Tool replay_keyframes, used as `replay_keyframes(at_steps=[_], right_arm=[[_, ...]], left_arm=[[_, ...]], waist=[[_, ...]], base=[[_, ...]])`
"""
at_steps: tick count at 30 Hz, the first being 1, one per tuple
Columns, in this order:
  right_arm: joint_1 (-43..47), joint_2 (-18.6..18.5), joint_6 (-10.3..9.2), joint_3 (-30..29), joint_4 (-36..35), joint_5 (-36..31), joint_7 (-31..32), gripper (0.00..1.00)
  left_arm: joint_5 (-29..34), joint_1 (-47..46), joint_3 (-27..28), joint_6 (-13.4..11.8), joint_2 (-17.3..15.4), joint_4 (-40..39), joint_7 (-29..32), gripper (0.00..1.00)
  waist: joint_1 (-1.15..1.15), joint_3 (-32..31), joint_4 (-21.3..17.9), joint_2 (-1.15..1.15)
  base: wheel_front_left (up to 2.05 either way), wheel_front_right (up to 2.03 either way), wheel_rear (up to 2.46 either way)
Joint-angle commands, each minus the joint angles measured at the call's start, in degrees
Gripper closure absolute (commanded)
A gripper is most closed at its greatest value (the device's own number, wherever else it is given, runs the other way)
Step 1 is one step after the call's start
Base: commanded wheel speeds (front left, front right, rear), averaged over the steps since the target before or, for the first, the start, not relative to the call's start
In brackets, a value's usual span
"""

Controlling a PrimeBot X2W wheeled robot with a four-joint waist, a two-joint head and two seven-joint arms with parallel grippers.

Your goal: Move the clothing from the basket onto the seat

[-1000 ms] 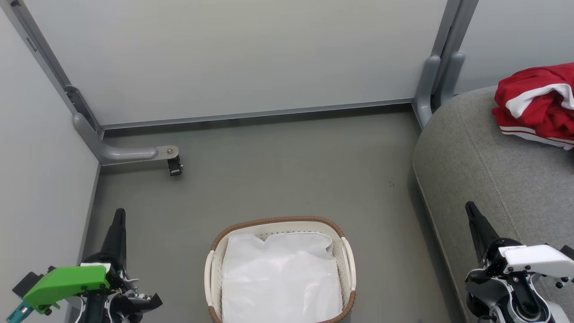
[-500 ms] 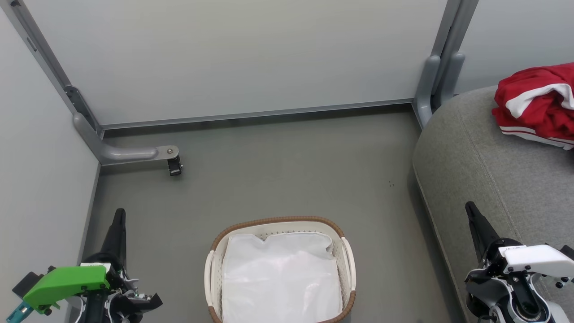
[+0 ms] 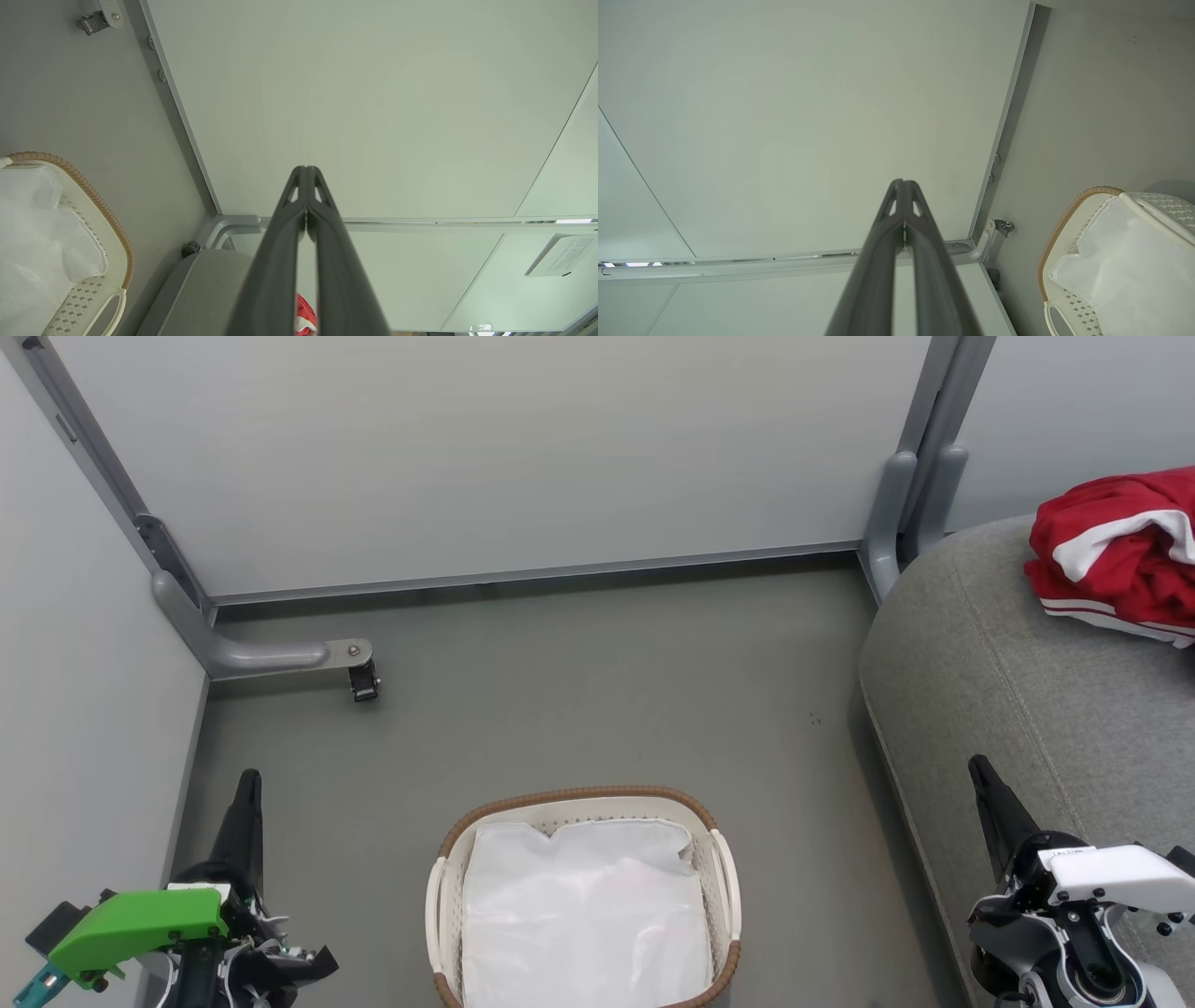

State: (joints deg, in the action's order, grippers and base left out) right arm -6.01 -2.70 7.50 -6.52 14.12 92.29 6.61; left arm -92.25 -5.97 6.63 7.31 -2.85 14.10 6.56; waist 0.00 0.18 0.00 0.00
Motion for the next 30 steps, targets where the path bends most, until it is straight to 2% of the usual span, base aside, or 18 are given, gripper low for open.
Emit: replay_keyframes(at_steps=[1,30], right_arm=[[-0.4,-0.3,-0.02,-0.1,-0.2,0.2,0.1,1.00],[-0.4,-0.3,-0.02,-0.1,-0.2,0.2,0.1,1.00]], left_arm=[[-0.3,-0.6,0.0,0.4,0.0,-0.1,0.2,1.00],[-0.3,-0.6,0.0,0.4,0.0,-0.1,0.2,1.00]], waist=[[0.00,0.0,0.0,0.00],[0.00,0.0,0.0,0.00]], base=[[0.00,0.00,0.00],[0.00,0.00,0.00]])
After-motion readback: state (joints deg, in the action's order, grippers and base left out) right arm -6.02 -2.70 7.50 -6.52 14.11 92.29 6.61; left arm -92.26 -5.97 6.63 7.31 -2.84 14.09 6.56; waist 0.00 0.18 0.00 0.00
